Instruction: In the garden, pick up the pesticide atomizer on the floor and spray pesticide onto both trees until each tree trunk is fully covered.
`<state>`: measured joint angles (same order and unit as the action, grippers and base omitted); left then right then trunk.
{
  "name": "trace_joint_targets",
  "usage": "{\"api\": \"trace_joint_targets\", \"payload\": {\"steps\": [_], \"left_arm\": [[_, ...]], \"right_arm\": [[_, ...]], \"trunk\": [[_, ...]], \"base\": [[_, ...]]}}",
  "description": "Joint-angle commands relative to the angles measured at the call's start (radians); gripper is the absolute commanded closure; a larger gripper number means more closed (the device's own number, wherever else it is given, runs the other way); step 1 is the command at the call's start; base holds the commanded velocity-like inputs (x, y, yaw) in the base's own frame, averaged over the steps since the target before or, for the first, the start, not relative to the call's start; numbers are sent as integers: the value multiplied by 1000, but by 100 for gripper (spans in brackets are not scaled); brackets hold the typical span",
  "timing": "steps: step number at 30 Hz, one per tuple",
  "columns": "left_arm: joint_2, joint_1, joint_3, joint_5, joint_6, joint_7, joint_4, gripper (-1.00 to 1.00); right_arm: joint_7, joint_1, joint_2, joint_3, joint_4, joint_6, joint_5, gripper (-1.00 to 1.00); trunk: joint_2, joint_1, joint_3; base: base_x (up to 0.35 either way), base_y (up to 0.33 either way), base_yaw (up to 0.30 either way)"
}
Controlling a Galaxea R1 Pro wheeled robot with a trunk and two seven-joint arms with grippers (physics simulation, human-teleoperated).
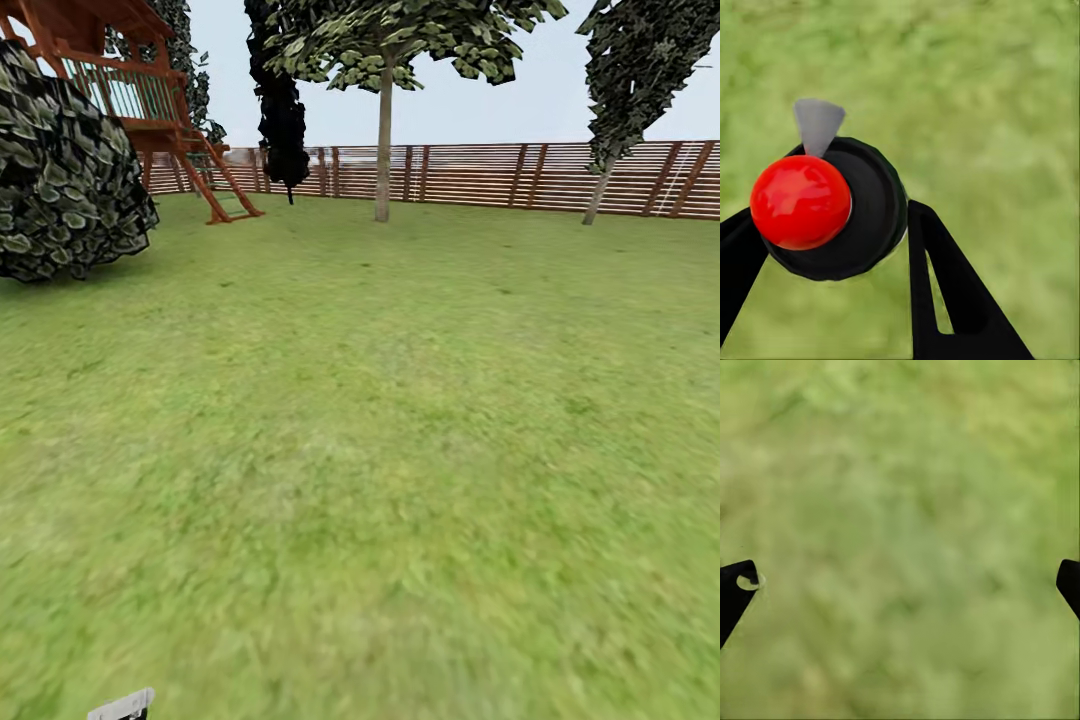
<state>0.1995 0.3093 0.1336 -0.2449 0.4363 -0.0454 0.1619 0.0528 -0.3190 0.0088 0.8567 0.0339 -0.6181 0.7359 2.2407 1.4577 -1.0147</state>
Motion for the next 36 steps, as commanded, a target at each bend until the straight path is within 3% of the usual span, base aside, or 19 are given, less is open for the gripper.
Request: {"api": "trace_joint_targets", "payload": {"steps": [1, 36], "left_arm": [[0, 1, 3, -5, 2, -5, -1, 100], [0, 1, 3, -5, 2, -5, -1, 100]], "right_arm": [[6, 0, 0, 8, 1, -2, 3, -100], [6, 0, 0, 8, 1, -1, 3, -100]], "trunk": [[0, 0, -1], [0, 0, -1]], "base": [[335, 80, 0], [335, 80, 0]]}}
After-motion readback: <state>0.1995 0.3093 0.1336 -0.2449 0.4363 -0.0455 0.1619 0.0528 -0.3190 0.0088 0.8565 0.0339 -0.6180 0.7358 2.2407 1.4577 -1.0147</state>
